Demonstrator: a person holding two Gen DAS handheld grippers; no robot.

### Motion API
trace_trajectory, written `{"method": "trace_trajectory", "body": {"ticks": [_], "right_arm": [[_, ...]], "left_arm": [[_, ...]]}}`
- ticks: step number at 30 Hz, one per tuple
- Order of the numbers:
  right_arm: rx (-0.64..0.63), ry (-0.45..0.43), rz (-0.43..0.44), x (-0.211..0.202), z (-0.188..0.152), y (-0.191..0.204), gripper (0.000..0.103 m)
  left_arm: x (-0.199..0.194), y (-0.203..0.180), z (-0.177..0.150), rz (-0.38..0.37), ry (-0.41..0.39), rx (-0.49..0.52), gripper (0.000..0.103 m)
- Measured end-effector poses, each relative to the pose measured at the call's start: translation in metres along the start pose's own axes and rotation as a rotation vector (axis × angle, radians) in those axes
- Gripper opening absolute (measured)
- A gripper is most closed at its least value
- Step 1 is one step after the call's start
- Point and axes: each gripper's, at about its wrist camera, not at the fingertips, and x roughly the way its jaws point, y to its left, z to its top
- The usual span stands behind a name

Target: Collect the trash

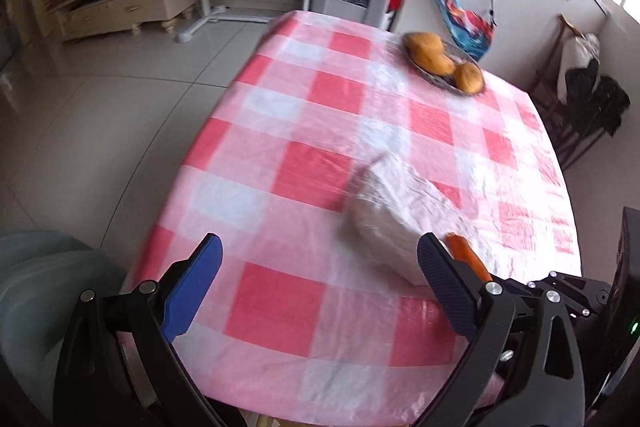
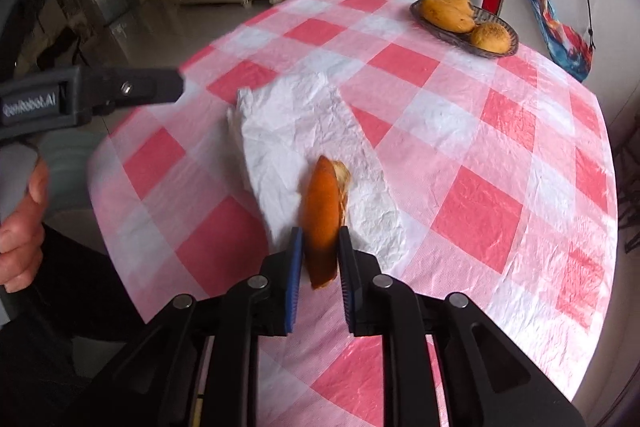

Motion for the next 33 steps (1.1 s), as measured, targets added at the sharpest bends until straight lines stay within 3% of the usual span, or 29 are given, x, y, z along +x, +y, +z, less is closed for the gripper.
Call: {"method": "trace_trajectory", "body": {"ticks": [3,6,12,16,20,25,30,33], "right_arm": [[-0.002,-0.008,0.009,-0.001,-0.002,-0.001,0.025],[0.029,-0.022,0.067,-0.003,-0.002,-0.004,0.018],[0.065,-0.075,0.142,-0.013,0.000,-0.009,0.018],[0.101,-0.114,0.144,-0.024,-0.002,-0.020,0.018],[0.134,-0.118,0.060,-0.032,-0.007,-0.036,0.018],[0.104,-0.063,-0.087,-0.031,-0.020,-0.046,0.018],[0.049,-0.002,-0.144,-0.026,-0.033,-0.048,0.018],[0.030,0.002,-0.148,-0.027,-0.039,-0.049,0.018]], "left_arm": [[0.003,-0.008,0.001,-0.001,0.004,0.016,0.094],[0.006,-0.012,0.002,0.002,0.007,0.018,0.094],[0.011,-0.008,0.007,0.001,0.013,-0.005,0.094],[0.012,-0.009,0.008,0.002,0.017,-0.003,0.094],[0.016,-0.015,0.007,0.003,0.030,0.005,0.094],[0.023,-0.030,0.003,-0.001,0.060,0.032,0.094],[0.030,-0.054,0.000,-0.012,0.064,0.048,0.094],[0.034,-0.072,-0.002,0.038,0.044,0.094,0.094]]}}
